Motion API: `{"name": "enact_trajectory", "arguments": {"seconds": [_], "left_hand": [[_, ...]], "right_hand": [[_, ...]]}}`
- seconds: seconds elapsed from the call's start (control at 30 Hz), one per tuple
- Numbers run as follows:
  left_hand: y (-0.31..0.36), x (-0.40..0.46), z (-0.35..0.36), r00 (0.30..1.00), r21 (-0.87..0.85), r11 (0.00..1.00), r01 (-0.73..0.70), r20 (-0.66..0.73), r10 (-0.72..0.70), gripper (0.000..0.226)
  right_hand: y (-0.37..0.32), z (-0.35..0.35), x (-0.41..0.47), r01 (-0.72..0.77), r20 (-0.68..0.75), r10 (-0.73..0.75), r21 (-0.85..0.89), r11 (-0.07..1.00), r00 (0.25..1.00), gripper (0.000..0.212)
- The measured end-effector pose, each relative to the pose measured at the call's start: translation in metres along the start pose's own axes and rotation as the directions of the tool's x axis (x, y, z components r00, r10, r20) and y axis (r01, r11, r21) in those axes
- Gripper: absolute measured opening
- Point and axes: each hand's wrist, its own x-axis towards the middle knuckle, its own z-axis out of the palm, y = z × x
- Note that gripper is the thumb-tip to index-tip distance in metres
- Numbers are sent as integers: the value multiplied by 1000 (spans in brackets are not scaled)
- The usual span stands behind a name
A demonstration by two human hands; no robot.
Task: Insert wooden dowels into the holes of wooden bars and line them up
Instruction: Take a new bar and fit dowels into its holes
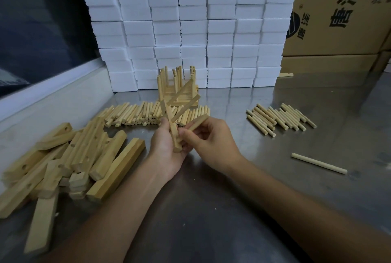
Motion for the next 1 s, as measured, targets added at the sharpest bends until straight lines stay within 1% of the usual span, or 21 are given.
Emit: {"name": "enact_trajectory", "arguments": {"seconds": [0.1, 0.2, 0.27, 0.3, 0.37, 0.4, 0.47, 0.5, 0.57, 0.6, 0.63, 0.67, 0.7, 0.73, 0.77, 0.8, 0.83, 0.87, 0.93, 1.0], "left_hand": [[3, -1, 1, 999, -18, 1000, 13, 48, -12, 56], [3, -2, 1, 997, 22, 997, -72, 14, 72, 32], [2, -2, 1, 994, 73, 991, -114, 9, 113, 25], [1, -2, 1, 992, 87, 988, -125, 9, 125, 23], [1, -2, 0, 989, 105, 984, -147, 7, 147, 20], [1, -1, 0, 987, 112, 981, -157, 5, 158, 19], [0, -1, 0, 986, 123, 978, -169, 7, 169, 18], [0, -1, 0, 985, 136, 976, -171, 7, 172, 18], [-1, 0, 1, 983, 205, 962, -183, 5, 186, 17], [-2, 0, 1, 978, 286, 938, -199, 0, 207, 17], [-3, 1, 0, 967, 403, 886, -229, -11, 255, 17], [-3, 2, -2, 940, 552, 785, -280, -7, 341, 15], [-2, 4, -5, 893, 705, 621, -342, 38, 449, 11], [-1, 4, -10, 838, 820, 422, -386, 120, 533, 8], [0, 5, -15, 796, 885, 239, -399, 204, 570, 11], [1, 7, -20, 779, 916, 107, -387, 262, 570, 13], [2, 10, -24, 783, 935, 19, -355, 286, 552, 15], [2, 13, -27, 796, 947, -27, -319, 284, 534, 17], [2, 18, -30, 815, 961, -69, -268, 264, 516, 19], [1, 20, -28, 809, 957, -149, -250, 291, 510, 16]], "right_hand": [[2, -4, 3, 11, -96, -15, -41, 999, 995, 9], [3, -15, 10, -43, -212, 34, -39, 998, 977, 9], [5, -23, 12, -91, -248, 72, -69, 993, 966, 16], [7, -27, 13, -115, -245, 89, -97, 989, 965, 21], [9, -33, 14, -161, -195, 128, -166, 973, 972, 30], [9, -35, 14, -176, -152, 147, -198, 964, 977, 29], [9, -39, 13, -187, -79, 173, -242, 952, 982, 20], [9, -40, 13, -191, -65, 180, -254, 948, 982, 16], [10, -43, 14, -208, -82, 192, -276, 938, 978, 13], [9, -45, 15, -220, -107, 197, -291, 931, 975, 11], [9, -48, 17, -229, -136, 195, -308, 924, 971, 9], [9, -52, 20, -233, -171, 185, -326, 916, 968, 9], [9, -58, 23, -235, -218, 165, -347, 908, 962, 11], [9, -64, 28, -239, -270, 143, -370, 898, 952, 14], [8, -71, 32, -246, -324, 117, -392, 887, 939, 15], [9, -78, 38, -251, -372, 90, -412, 876, 924, 15], [10, -84, 44, -255, -410, 60, -440, 861, 910, 13], [12, -91, 50, -258, -434, 28, -480, 839, 900, 12], [17, -103, 65, -265, -458, -30, -565, 781, 888, 14], [25, -115, 82, -296, -465, -49, -637, 712, 884, 13]]}}
